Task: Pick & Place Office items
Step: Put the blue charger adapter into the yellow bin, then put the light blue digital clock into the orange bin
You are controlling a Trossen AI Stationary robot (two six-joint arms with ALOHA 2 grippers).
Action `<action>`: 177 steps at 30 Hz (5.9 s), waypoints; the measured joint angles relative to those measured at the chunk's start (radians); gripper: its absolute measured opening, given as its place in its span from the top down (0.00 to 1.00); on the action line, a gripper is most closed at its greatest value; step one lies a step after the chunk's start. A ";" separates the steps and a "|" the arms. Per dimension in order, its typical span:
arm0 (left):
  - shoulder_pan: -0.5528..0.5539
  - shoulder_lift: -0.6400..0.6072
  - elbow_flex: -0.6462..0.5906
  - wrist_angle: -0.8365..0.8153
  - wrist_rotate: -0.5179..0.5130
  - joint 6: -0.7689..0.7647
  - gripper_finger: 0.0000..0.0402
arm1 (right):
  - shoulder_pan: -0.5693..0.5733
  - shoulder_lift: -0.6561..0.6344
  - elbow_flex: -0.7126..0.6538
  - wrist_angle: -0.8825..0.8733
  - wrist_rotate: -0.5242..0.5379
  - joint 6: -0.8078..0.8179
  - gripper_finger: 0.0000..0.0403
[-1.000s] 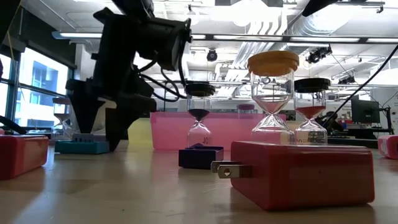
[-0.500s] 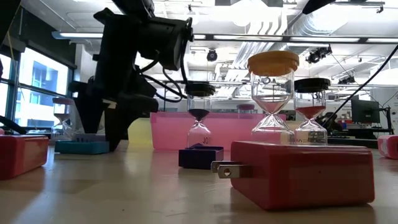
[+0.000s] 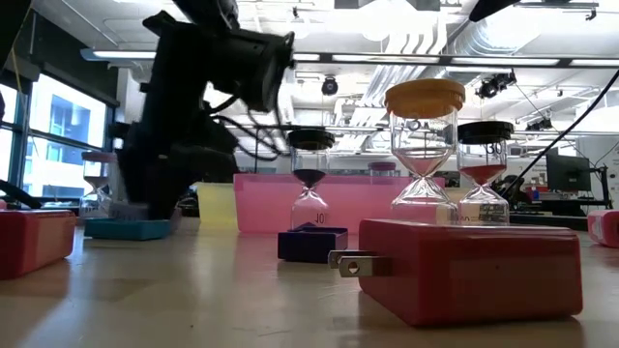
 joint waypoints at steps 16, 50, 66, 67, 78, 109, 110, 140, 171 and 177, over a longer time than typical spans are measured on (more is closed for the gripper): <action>0.128 -0.440 0.257 -0.126 -0.189 0.015 0.49 | 0.000 0.000 0.000 0.001 -0.019 -0.022 0.05; 0.835 0.030 0.410 0.122 0.127 0.506 0.50 | -0.247 0.000 0.000 -0.024 -0.025 -0.186 0.05; 0.876 0.153 0.410 0.119 0.110 0.528 0.50 | -0.265 0.000 0.000 -0.022 -0.022 -0.194 0.05; 0.881 0.159 0.410 0.119 0.108 0.529 0.50 | -0.265 0.000 0.000 -0.022 -0.021 -0.194 0.05; 0.886 0.186 0.410 0.156 0.083 0.531 0.36 | -0.265 0.000 0.000 -0.022 -0.020 -0.197 0.05; 0.554 -0.315 0.410 -0.227 0.257 0.654 0.35 | -0.291 0.000 0.000 -0.022 -0.031 -0.246 0.05; 0.521 -0.332 0.410 -0.251 0.258 0.653 0.35 | -0.291 0.000 0.000 -0.022 -0.031 -0.246 0.05; -0.231 -0.360 0.410 -0.372 0.078 -0.071 0.35 | -0.290 0.000 0.000 0.009 -0.028 -0.274 0.05; -0.377 -0.023 0.407 -0.366 -0.304 0.745 0.35 | -0.260 0.000 0.000 0.009 -0.100 -0.247 0.05; -0.360 -0.066 0.335 -0.303 -0.304 0.745 0.35 | -0.246 0.000 0.000 0.008 -0.101 -0.241 0.05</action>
